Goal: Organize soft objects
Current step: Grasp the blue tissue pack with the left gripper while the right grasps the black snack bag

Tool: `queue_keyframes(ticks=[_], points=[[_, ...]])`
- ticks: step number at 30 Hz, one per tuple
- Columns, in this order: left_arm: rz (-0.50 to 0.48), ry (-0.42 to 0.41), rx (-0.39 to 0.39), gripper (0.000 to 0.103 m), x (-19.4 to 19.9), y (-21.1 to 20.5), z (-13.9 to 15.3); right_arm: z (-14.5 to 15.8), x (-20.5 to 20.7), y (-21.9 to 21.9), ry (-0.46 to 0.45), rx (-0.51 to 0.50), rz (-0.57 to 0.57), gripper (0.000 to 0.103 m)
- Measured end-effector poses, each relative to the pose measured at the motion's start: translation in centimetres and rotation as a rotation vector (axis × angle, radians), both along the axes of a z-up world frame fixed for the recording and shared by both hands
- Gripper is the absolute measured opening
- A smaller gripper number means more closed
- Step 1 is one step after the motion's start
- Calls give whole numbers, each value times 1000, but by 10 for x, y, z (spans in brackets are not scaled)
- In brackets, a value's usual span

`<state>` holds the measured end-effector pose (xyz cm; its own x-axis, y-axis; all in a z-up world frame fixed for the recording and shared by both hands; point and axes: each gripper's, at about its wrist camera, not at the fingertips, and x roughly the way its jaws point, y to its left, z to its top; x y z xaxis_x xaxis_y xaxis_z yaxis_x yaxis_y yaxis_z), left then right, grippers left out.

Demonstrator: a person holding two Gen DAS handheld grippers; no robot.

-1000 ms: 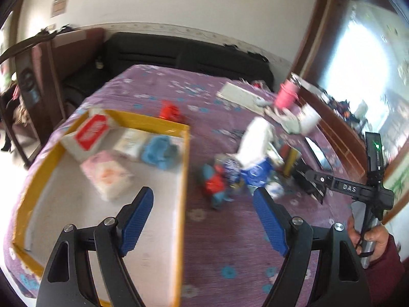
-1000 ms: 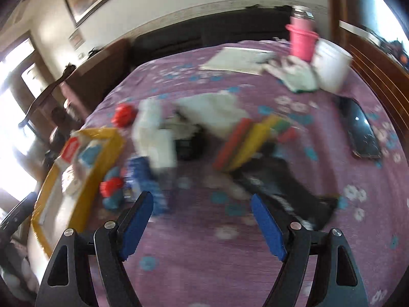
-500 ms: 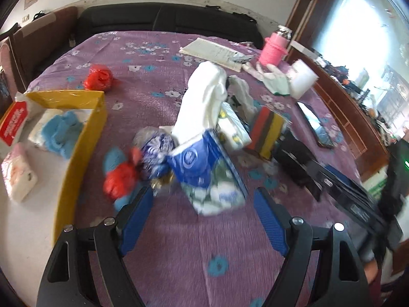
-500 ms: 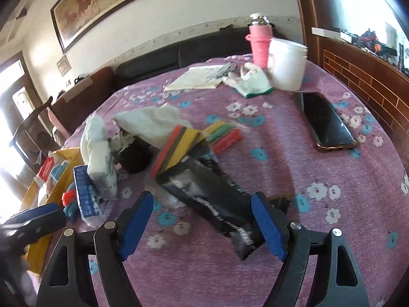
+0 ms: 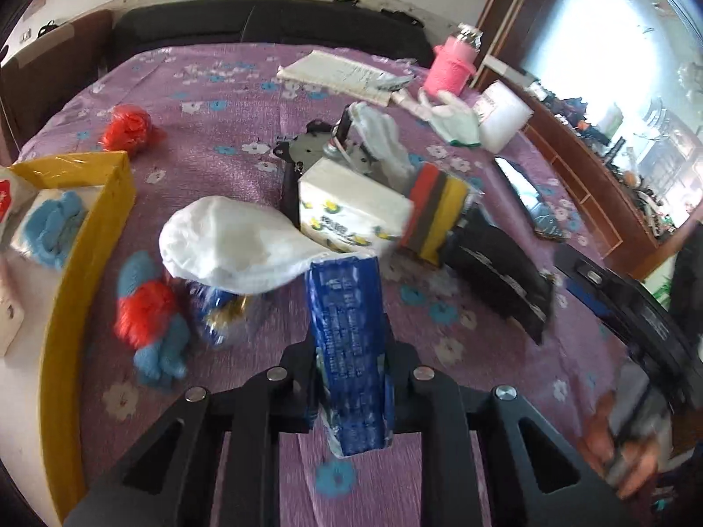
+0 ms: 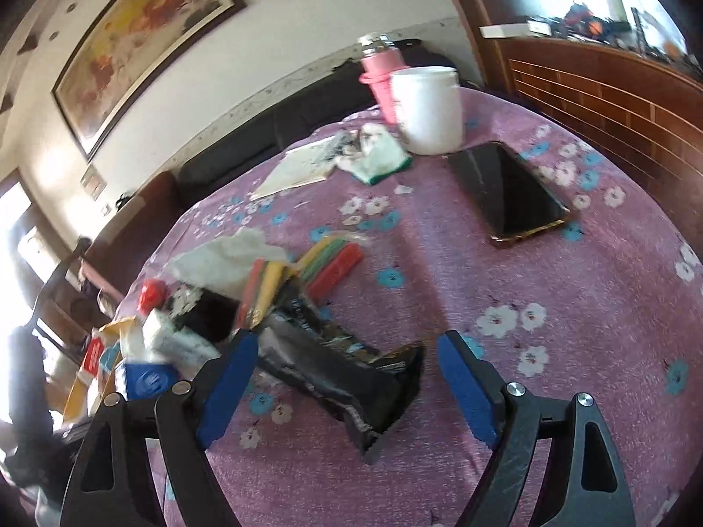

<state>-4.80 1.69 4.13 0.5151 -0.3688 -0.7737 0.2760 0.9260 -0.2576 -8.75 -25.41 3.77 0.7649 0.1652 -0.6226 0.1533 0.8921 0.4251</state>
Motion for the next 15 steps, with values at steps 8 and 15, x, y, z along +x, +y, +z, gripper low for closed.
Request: queue_keyframes(ticks=[8, 15], points=[[-27, -36, 10, 21, -29, 11, 6, -10, 6, -6, 58, 33, -11, 87], [-25, 4, 14, 26, -9, -3, -14, -8, 5, 1, 61, 6, 7, 87]])
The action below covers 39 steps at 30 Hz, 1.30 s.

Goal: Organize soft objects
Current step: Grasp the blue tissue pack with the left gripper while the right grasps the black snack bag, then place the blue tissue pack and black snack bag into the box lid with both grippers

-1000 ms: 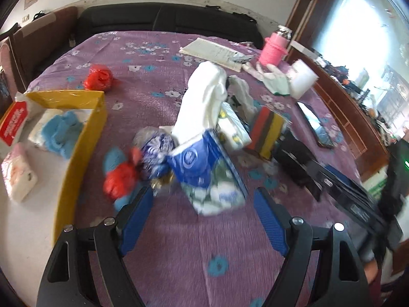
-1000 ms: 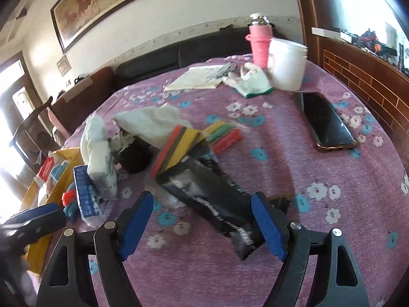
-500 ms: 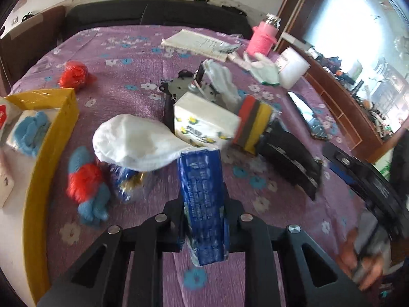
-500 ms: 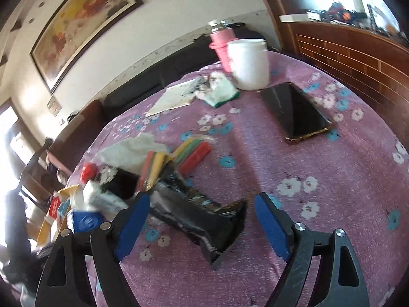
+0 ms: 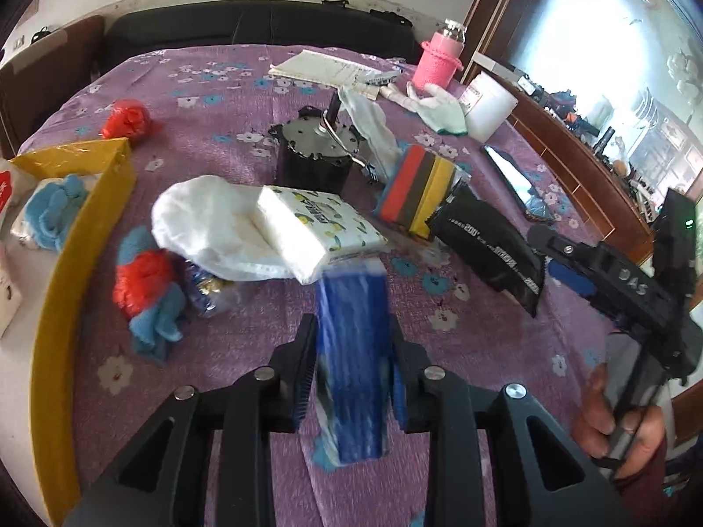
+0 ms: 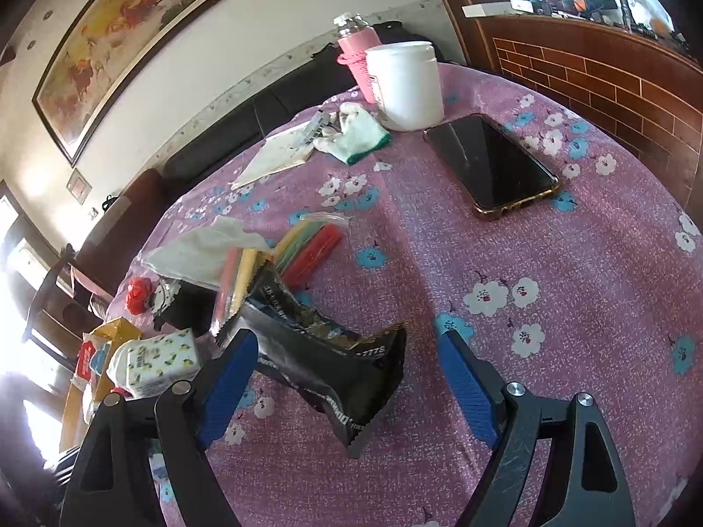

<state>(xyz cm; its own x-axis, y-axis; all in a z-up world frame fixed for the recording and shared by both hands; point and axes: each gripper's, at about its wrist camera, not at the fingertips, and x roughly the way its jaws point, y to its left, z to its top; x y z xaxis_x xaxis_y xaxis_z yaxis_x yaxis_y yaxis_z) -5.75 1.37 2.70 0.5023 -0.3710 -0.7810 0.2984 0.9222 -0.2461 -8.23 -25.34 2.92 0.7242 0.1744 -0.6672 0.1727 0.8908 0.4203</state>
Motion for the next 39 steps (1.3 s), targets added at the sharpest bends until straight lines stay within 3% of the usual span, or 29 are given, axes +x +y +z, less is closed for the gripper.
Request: queue_keyframes(ticks=[1, 3, 7, 10, 14, 19, 24, 28, 29, 30, 32, 33, 39], points=[[-2, 6, -1, 20, 0, 0, -1, 1, 1, 1, 9, -8, 7, 87], [-8, 4, -18, 19, -4, 5, 1, 3, 4, 4, 27, -25, 46, 87], [-4, -24, -59, 19, -19, 24, 15, 0, 26, 21, 132, -155, 211, 87], [14, -44, -101, 19, -33, 42, 28, 1, 39, 35, 140, -298, 268, 87], [50, -81, -143, 19, -54, 71, 48, 1, 56, 52, 148, -401, 328, 87], [130, -131, -149, 19, -75, 116, 70, 8, 64, 76, 137, -584, 365, 87], [229, -149, -155, 19, -90, 166, 73, 23, 63, 81, 96, -622, 390, 95], [322, -138, -175, 19, -96, 202, 69, 6, 77, 99, 150, -676, 482, 94], [340, -136, -183, 19, -98, 209, 68, 2, 79, 102, 163, -681, 493, 86], [354, -136, -188, 19, -99, 216, 68, 0, 80, 103, 172, -675, 498, 65], [377, -137, -175, 19, -101, 228, 68, -2, 79, 98, 194, -641, 480, 42], [385, -136, -164, 19, -101, 233, 67, -2, 76, 94, 199, -617, 473, 36], [441, -100, -100, 19, -78, 265, 61, 6, 55, 62, 212, -508, 415, 28]])
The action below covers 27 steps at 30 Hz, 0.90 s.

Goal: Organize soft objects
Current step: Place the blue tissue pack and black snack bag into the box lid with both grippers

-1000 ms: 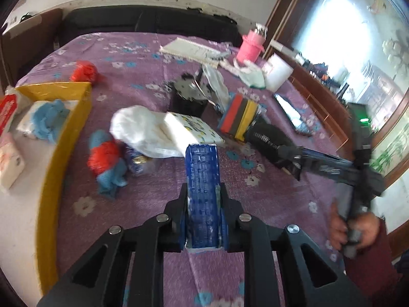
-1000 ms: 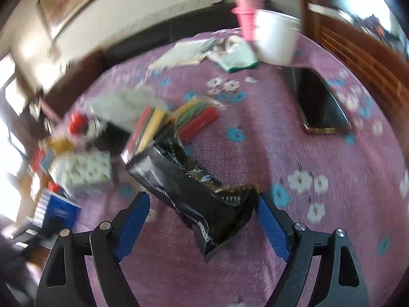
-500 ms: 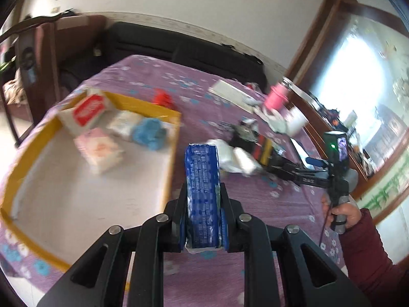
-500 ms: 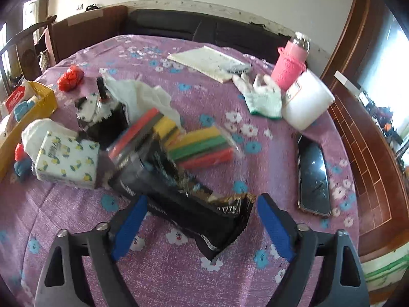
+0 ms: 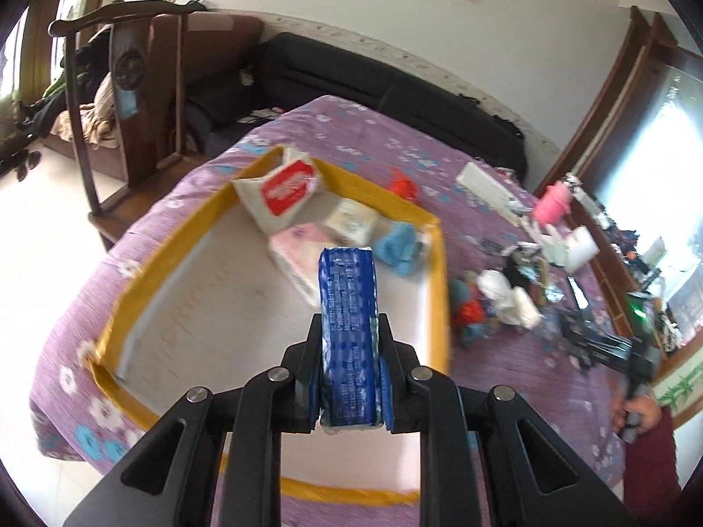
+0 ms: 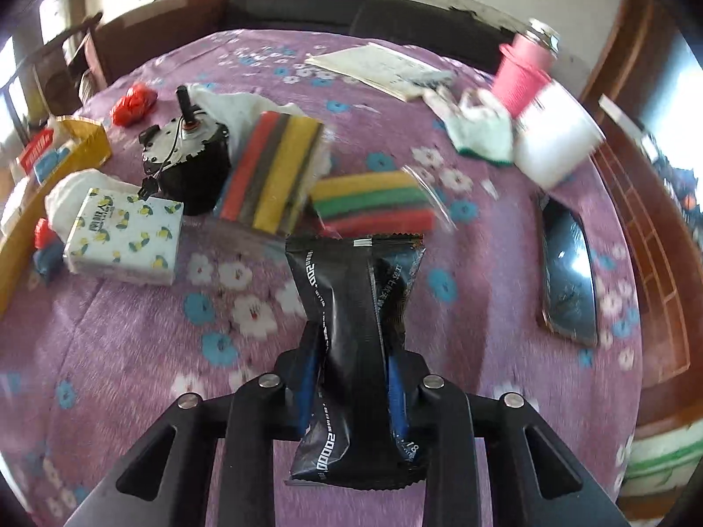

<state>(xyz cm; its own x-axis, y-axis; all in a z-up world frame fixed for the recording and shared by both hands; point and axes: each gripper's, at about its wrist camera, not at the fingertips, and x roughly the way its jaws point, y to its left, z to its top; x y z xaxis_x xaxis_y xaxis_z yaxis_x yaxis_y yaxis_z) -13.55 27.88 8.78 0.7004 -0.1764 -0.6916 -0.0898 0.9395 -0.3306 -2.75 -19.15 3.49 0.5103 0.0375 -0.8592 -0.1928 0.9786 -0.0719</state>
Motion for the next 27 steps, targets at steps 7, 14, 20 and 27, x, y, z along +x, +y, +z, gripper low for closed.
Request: queue_keyframes(ticks=[7, 14, 20, 27], points=[[69, 126, 1, 20, 67, 40, -24, 29, -23, -13, 2, 179, -20, 28], [123, 108, -19, 66, 85, 61, -33, 60, -29, 40, 39, 372, 90, 29], [110, 3, -95, 68, 25, 54, -14, 58, -13, 133, 174, 549, 217, 29], [163, -124, -68, 77, -40, 54, 5, 50, 11, 274, 249, 559, 318, 30]])
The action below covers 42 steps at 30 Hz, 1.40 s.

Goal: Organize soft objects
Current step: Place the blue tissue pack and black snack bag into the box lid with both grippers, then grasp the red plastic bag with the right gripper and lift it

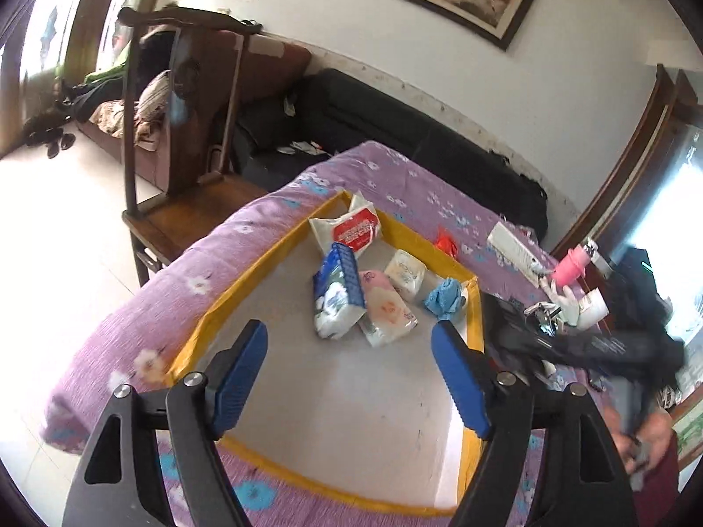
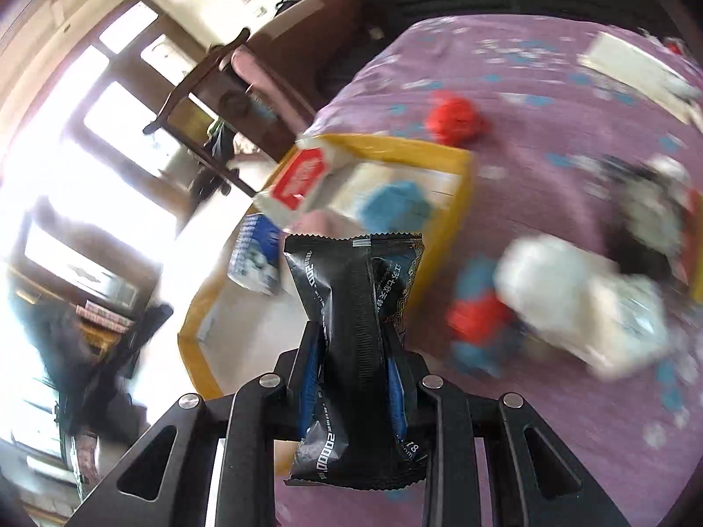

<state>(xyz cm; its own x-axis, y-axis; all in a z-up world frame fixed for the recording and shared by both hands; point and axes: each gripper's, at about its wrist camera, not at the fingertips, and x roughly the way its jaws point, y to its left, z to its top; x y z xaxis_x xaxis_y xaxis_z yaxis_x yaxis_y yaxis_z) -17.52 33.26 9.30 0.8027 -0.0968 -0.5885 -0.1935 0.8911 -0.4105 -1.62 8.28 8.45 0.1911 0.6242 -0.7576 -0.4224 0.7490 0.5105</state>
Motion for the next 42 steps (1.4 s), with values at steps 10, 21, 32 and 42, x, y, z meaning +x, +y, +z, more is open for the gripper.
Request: queue_keyframes(ticks=[10, 21, 32, 42], points=[[0, -28, -5, 77, -21, 6, -2, 6, 5, 17, -144, -149, -74, 59], [-114, -18, 3, 77, -12, -41, -7, 5, 26, -100, -211, -307, -325, 68], [-192, -49, 67, 77, -26, -55, 4, -12, 147, -17, -12, -261, -231, 68], [-154, -11, 127, 77, -39, -25, -5, -57, 231, 32, 139, -350, -248, 66]])
